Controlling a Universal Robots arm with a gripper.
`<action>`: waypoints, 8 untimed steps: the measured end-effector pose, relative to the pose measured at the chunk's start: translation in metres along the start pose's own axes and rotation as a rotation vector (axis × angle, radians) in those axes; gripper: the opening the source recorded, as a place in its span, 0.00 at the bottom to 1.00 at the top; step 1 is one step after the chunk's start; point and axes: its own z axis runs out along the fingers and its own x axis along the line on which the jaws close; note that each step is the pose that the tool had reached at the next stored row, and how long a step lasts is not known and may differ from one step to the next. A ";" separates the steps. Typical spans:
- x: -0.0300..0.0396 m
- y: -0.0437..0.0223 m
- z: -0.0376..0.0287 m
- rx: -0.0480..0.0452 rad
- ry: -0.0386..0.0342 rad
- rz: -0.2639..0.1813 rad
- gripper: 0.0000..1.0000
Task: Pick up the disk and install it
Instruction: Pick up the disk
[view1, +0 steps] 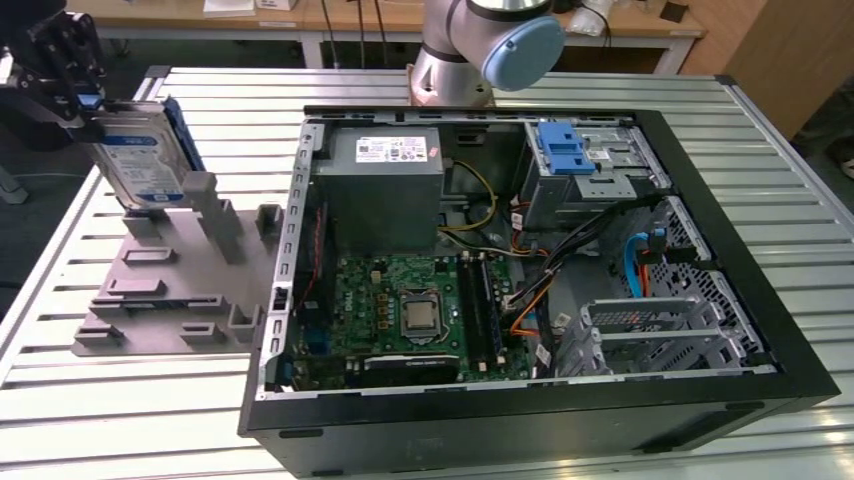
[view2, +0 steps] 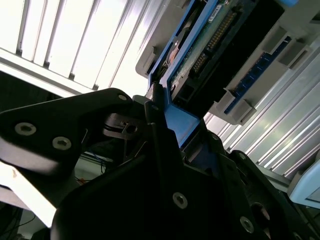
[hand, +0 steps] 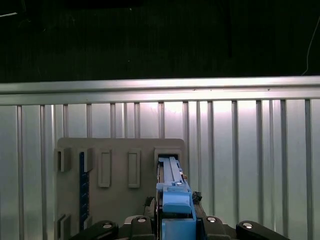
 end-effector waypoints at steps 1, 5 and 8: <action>0.0000 0.0000 -0.0004 -0.0001 0.0001 0.000 0.36; 0.0000 0.0000 -0.0013 0.0000 0.0000 0.000 0.36; 0.0000 0.0000 -0.0018 0.0000 0.0000 0.000 0.36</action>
